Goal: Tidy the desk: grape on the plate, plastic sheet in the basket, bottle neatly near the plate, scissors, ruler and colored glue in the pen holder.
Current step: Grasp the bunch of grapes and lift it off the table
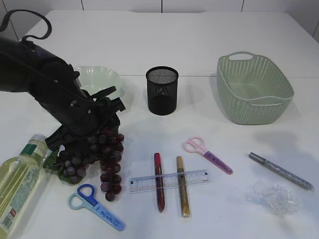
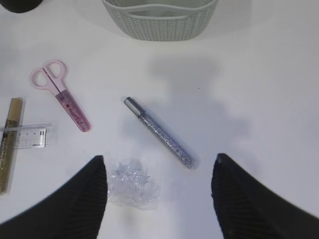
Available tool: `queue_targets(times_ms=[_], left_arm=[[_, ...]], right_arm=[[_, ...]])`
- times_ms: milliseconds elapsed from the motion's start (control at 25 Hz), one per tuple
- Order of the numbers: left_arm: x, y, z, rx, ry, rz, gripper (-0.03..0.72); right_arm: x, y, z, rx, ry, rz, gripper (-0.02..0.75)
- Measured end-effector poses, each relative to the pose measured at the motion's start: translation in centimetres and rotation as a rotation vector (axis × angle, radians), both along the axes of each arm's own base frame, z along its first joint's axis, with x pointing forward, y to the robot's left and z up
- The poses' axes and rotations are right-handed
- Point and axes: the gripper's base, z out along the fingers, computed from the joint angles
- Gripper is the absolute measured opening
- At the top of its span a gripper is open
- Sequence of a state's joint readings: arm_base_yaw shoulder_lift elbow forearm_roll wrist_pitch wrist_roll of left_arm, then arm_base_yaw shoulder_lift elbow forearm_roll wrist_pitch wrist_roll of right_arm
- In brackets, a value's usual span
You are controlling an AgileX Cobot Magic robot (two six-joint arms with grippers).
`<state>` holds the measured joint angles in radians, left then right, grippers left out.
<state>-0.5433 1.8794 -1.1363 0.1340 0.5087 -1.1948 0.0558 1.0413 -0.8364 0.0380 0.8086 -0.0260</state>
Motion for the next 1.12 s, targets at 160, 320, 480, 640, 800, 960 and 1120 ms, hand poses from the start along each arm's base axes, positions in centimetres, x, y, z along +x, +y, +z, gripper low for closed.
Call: queue_targets(times_ms=[160,320,480,640,800,960,1120], left_arm=[[0.1,-0.1,-0.7,-0.001,0.015,0.011,0.530],[0.4,-0.3,-1.7,-0.012,0.029,0.037,0.531],[0.6,-0.7,-2.5,-0.050,0.036,0.069,0.531],[1.0,-1.0,-3.3,-0.055,0.041,0.076,0.531],[1.5,-1.2,-3.7,-0.054,0.043,0.076,0.531],[1.9,-1.5,-4.3,-0.051,0.049,0.077,0.526],[1.9,-1.5,-4.9,-0.048,0.055,0.077,0.480]], right_arm=[[0.1,0.0,-0.1,0.004,0.005,-0.001,0.512],[0.1,0.1,-0.1,0.008,0.005,-0.001,0.512],[0.1,0.1,-0.1,0.011,0.005,-0.001,0.512],[0.1,0.1,-0.1,0.012,0.005,-0.001,0.512],[0.0,0.1,-0.1,0.014,0.007,-0.002,0.512],[0.0,0.1,-0.1,0.018,0.007,-0.002,0.512],[0.0,0.1,-0.1,0.020,0.020,-0.002,0.512]])
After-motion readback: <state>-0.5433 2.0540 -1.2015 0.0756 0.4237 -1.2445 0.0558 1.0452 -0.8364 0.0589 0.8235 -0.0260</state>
